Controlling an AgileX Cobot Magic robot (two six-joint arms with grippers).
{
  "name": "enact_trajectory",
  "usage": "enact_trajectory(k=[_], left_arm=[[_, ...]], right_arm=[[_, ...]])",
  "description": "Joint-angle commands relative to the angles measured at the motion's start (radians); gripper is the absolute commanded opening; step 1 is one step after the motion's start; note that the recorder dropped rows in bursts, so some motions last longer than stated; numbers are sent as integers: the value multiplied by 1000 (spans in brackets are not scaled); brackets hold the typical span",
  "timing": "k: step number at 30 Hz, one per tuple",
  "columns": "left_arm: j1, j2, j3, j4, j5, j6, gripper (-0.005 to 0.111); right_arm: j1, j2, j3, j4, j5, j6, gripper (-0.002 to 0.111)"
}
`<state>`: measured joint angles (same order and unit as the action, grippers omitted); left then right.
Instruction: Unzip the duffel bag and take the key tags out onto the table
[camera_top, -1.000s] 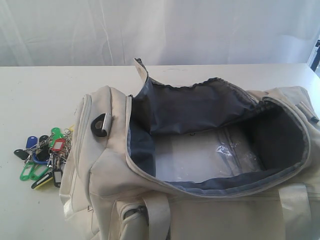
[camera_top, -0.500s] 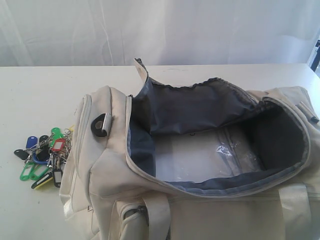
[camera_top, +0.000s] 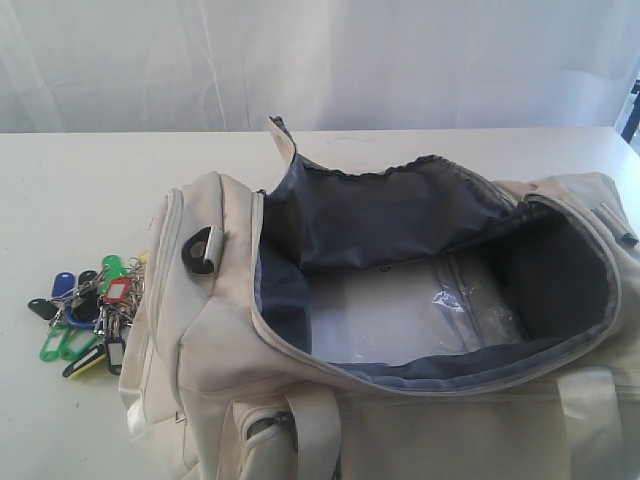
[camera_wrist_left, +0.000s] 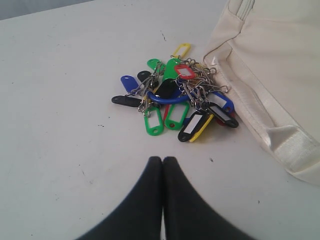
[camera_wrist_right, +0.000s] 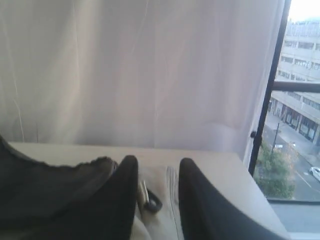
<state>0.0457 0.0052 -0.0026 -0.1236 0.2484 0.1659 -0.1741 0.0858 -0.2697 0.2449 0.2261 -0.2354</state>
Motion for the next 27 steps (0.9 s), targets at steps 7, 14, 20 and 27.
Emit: enact_trajectory(k=[7, 14, 20, 27], left_arm=[[2, -5, 3, -5, -1, -10, 0], [2, -5, 3, -5, -1, -10, 0], [2, -5, 3, -5, -1, -10, 0], [2, -5, 3, -5, -1, -10, 0]], right_arm=[[4, -65, 270, -171, 43, 61, 28], [4, -65, 270, -245, 110, 68, 28], [4, -65, 270, -245, 95, 162, 28], [4, -65, 270, -245, 95, 250, 28]])
